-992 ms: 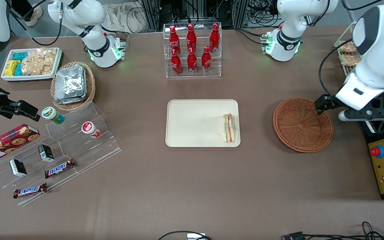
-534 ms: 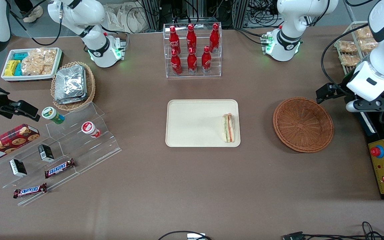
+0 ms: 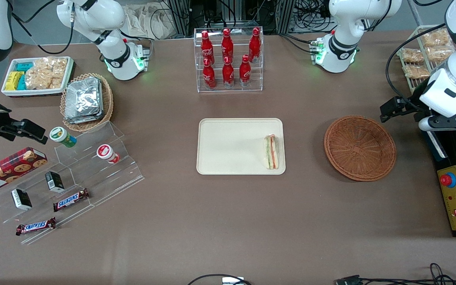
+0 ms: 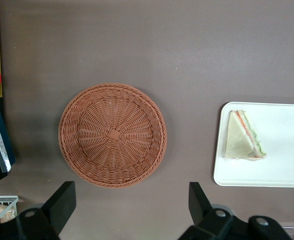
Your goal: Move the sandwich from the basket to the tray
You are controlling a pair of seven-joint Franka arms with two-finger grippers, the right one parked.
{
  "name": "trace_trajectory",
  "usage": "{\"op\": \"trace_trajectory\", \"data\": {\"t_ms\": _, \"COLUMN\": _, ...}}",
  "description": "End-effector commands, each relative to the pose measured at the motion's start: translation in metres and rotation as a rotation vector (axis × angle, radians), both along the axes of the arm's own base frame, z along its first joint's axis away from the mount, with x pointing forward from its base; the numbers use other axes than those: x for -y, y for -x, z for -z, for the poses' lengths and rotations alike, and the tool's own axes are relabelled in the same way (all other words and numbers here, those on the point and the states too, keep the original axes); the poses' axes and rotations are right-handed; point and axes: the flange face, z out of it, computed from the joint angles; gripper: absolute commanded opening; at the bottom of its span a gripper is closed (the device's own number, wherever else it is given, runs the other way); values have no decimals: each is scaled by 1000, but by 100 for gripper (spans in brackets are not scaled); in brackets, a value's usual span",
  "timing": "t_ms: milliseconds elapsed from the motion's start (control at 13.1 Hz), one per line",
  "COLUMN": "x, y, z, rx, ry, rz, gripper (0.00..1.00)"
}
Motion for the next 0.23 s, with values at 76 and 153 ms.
{"op": "trace_trajectory", "data": {"t_ms": 76, "x": -10, "y": -3, "z": 0, "rx": -19, "ry": -21, "rz": -4, "gripper": 100}}
{"op": "trace_trajectory", "data": {"t_ms": 153, "x": -13, "y": -4, "z": 0, "rx": -17, "ry": -48, "rz": -2, "gripper": 100}}
